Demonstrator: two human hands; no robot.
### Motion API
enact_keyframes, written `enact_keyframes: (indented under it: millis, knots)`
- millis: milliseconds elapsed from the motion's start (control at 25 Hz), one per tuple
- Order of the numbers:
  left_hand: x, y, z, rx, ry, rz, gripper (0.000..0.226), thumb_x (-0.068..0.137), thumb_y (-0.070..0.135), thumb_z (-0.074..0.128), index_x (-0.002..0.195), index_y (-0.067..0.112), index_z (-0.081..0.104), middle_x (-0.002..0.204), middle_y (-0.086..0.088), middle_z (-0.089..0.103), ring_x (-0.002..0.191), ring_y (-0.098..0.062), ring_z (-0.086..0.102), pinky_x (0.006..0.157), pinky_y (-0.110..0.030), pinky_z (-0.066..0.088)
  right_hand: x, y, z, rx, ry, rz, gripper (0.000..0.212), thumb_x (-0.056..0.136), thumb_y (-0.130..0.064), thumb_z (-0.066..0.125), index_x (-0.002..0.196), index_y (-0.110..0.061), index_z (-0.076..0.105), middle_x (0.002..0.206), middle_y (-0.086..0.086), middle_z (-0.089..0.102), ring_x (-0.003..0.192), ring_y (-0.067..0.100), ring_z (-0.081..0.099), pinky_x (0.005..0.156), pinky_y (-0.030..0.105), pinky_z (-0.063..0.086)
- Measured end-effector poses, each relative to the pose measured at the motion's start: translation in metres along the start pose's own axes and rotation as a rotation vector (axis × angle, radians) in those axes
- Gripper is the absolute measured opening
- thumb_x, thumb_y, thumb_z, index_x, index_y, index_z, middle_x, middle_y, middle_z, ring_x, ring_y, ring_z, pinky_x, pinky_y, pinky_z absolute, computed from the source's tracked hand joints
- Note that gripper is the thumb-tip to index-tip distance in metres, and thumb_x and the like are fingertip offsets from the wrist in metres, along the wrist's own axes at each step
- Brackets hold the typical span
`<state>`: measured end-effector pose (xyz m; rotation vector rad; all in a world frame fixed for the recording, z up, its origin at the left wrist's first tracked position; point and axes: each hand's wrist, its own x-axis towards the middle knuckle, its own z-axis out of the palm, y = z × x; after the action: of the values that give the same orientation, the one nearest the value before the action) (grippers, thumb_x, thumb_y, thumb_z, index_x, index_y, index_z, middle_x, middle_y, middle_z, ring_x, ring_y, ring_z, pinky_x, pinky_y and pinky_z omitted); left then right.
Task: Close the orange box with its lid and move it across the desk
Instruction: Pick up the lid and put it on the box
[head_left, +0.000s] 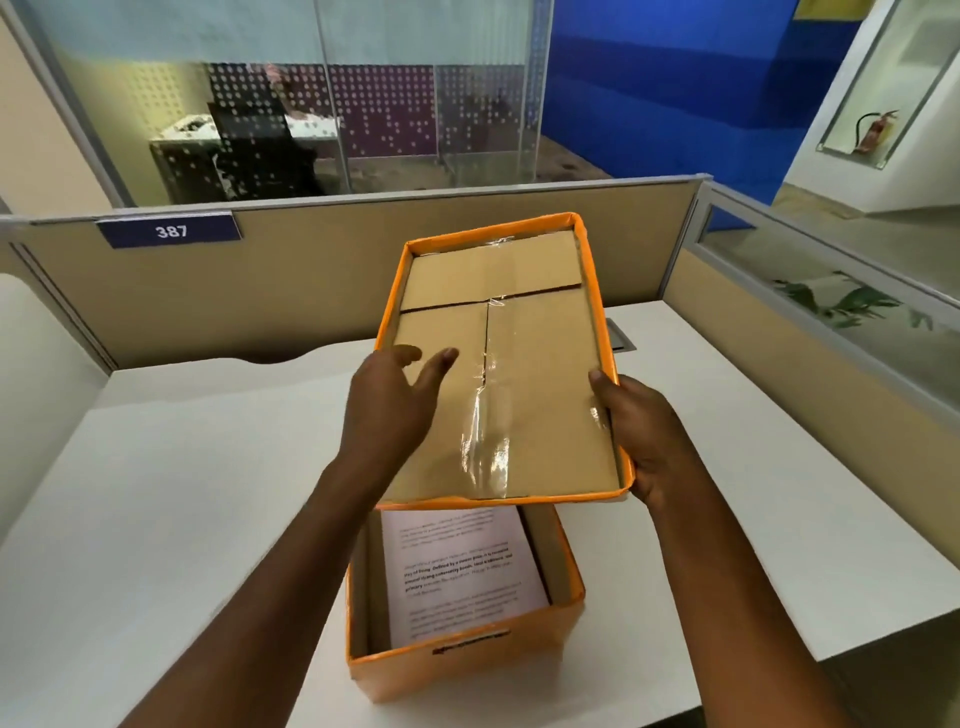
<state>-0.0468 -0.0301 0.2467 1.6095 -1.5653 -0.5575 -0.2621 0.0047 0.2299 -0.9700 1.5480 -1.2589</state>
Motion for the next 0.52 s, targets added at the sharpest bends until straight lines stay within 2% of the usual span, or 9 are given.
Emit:
enact_keyframes:
  millis: [80, 120, 160, 200, 240, 320, 360, 440, 520]
  knots:
    - [0.001, 0.038, 0.008, -0.142, -0.172, -0.03, 0.051, 0.086, 0.059, 0.049, 0.084, 0.011, 0.066, 0.084, -0.011, 0.067, 0.082, -0.022, 0.061, 0.072, -0.036, 0.048, -0.014, -0.023, 0.013, -0.107, 0.03, -0.127, 0.025, 0.096, -0.039, 0.046, 0.108, -0.021, 0.059, 0.1, -0.002, 0.065, 0.083, 0.01, 0.06, 0.062, 0.023, 0.047]
    - [0.001, 0.057, 0.011, -0.193, -0.225, -0.041, 0.054, 0.086, 0.061, 0.047, 0.086, 0.01, 0.065, 0.084, -0.014, 0.065, 0.082, -0.024, 0.061, 0.072, -0.037, 0.048, -0.022, -0.033, 0.019, -0.175, 0.037, -0.193, 0.027, 0.096, -0.039, 0.046, 0.112, -0.021, 0.057, 0.095, -0.008, 0.062, 0.079, 0.005, 0.057, 0.06, 0.018, 0.044]
    - [0.0, 0.074, 0.014, -0.238, -0.264, -0.067, 0.063, 0.084, 0.064, 0.045, 0.102, 0.006, 0.064, 0.097, -0.02, 0.064, 0.09, -0.026, 0.061, 0.081, -0.041, 0.05, -0.031, -0.04, 0.025, -0.246, 0.042, -0.265, 0.028, 0.095, -0.039, 0.047, 0.116, -0.022, 0.055, 0.092, -0.012, 0.059, 0.076, 0.004, 0.056, 0.06, 0.014, 0.042]
    - [0.0, 0.087, 0.017, -0.289, -0.296, -0.091, 0.069, 0.082, 0.067, 0.045, 0.114, 0.008, 0.06, 0.106, -0.017, 0.063, 0.095, -0.025, 0.061, 0.084, -0.042, 0.053, -0.04, -0.045, 0.03, -0.31, 0.046, -0.347, 0.029, 0.094, -0.038, 0.048, 0.118, -0.023, 0.053, 0.09, -0.013, 0.059, 0.075, 0.004, 0.057, 0.061, 0.013, 0.042]
    - [0.0, 0.097, 0.019, -0.336, -0.314, -0.104, 0.068, 0.079, 0.069, 0.048, 0.116, 0.014, 0.059, 0.105, -0.009, 0.065, 0.091, -0.019, 0.062, 0.078, -0.037, 0.055, -0.049, -0.047, 0.035, -0.37, 0.056, -0.435, 0.028, 0.094, -0.036, 0.05, 0.119, -0.024, 0.052, 0.091, -0.011, 0.061, 0.078, 0.007, 0.06, 0.064, 0.016, 0.047]
    - [0.0, 0.105, 0.02, -0.4, -0.258, -0.111, 0.044, 0.074, 0.064, 0.062, 0.095, 0.026, 0.057, 0.083, 0.004, 0.063, 0.07, -0.008, 0.06, 0.056, -0.021, 0.05, -0.06, -0.047, 0.041, -0.499, 0.08, -0.602, 0.033, 0.092, -0.034, 0.052, 0.124, -0.024, 0.049, 0.1, -0.003, 0.064, 0.088, 0.015, 0.063, 0.074, 0.029, 0.054]
    - [0.003, 0.103, 0.019, -0.421, -0.205, -0.099, 0.036, 0.073, 0.054, 0.07, 0.086, 0.024, 0.054, 0.076, 0.003, 0.06, 0.064, -0.009, 0.057, 0.052, -0.018, 0.047, -0.064, -0.045, 0.043, -0.558, 0.062, -0.659, 0.043, 0.09, -0.036, 0.054, 0.13, -0.025, 0.045, 0.106, -0.001, 0.062, 0.093, 0.016, 0.061, 0.078, 0.031, 0.054]
    - [0.009, 0.094, 0.009, -0.491, -0.107, -0.084, 0.027, 0.076, 0.032, 0.075, 0.085, 0.019, 0.053, 0.08, -0.004, 0.059, 0.069, -0.016, 0.058, 0.058, -0.025, 0.05, -0.064, -0.041, 0.04, -0.573, -0.108, -0.685, 0.065, 0.082, -0.049, 0.059, 0.139, -0.031, 0.034, 0.117, -0.006, 0.057, 0.1, 0.011, 0.056, 0.081, 0.027, 0.052]
    - [0.014, 0.08, -0.01, -0.611, -0.091, -0.125, 0.024, 0.078, 0.022, 0.073, 0.095, 0.021, 0.056, 0.094, -0.004, 0.066, 0.083, -0.022, 0.065, 0.062, -0.033, 0.056, -0.055, -0.043, 0.027, -0.405, -0.322, -0.591, 0.075, 0.069, -0.068, 0.059, 0.135, -0.038, 0.037, 0.121, -0.017, 0.053, 0.101, 0.004, 0.053, 0.079, 0.02, 0.048]
